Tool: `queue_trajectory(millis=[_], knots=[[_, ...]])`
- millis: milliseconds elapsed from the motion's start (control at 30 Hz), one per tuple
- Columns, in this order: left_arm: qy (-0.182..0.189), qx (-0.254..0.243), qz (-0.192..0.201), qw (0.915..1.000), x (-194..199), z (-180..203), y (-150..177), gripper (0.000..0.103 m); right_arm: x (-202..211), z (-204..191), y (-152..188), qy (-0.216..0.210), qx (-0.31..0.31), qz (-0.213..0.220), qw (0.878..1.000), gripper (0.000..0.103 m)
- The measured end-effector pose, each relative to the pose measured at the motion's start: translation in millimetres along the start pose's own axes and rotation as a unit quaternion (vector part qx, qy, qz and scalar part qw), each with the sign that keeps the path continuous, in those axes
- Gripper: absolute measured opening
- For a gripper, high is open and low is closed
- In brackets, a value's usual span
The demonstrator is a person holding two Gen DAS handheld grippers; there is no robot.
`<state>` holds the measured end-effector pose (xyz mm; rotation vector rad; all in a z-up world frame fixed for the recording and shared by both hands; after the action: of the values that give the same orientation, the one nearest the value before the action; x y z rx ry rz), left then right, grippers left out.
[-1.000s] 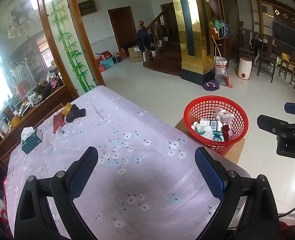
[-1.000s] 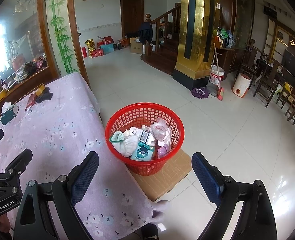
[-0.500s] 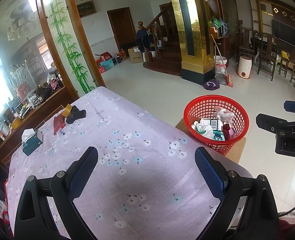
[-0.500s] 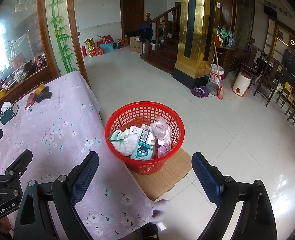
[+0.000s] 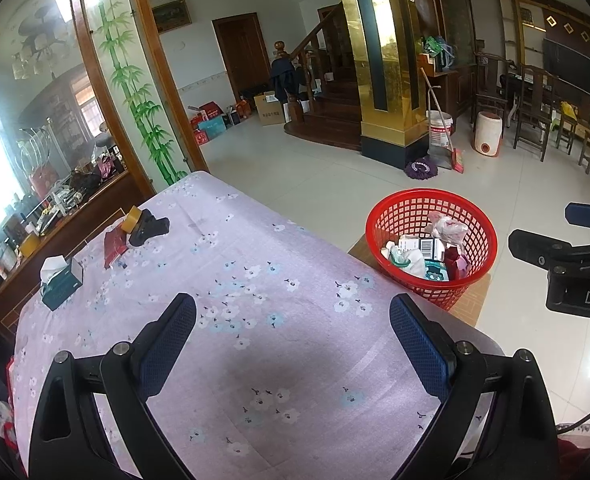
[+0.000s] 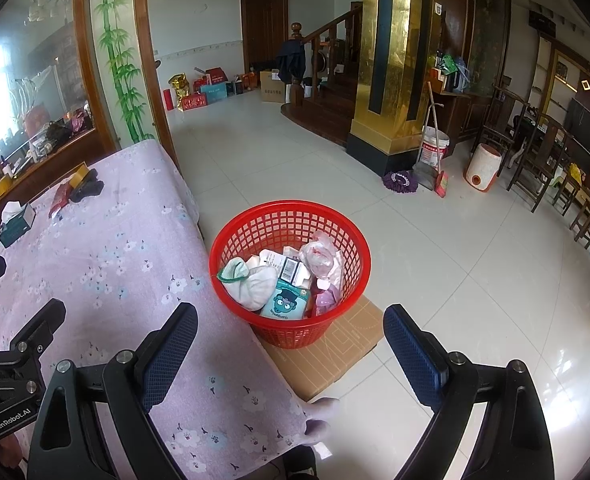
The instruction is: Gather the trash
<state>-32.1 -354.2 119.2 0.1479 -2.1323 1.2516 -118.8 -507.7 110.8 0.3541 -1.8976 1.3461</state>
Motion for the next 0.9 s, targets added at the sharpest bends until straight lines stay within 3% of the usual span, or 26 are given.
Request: queue_trajectory(millis=[333,533,633,767,900], knots=[[0.011,0.019,-0.029,0.9993,-9,-2,15,0.097,-11,-5,2,-0.006,0.006,-0.012,1.000,0.096],[-0.027,0.063,-0.079,0.9945,-25,-43,56,0.097,-39,-34,13,-0.033,0.031,-0.053,0.998,0.096],[-0.059,0.089,-0.111,0.9881,-29,-75,90,0.097,-55,-67,21,-0.057,0.063,-0.077,0.993,0.096],[-0.098,0.133,-0.159,0.9732,-29,-122,142,0.097,-76,-120,37,-0.099,0.113,-0.108,0.983,0.096],[-0.143,0.177,-0.203,0.9525,-23,-169,198,0.097,-103,-189,69,-0.148,0.175,-0.153,0.961,0.096]])
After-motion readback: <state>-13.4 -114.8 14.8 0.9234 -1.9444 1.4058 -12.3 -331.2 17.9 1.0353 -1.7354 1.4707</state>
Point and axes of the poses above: each gripper's, at about its wrist camera, not at the fingertips, and x roughly against the way its jaws point, z to its right, y to its underside, the point moved 8 cm from there along -x, roughly the way its jaws point, and after that the axes turned 12 degrees about -y, right-handed, at the moved point
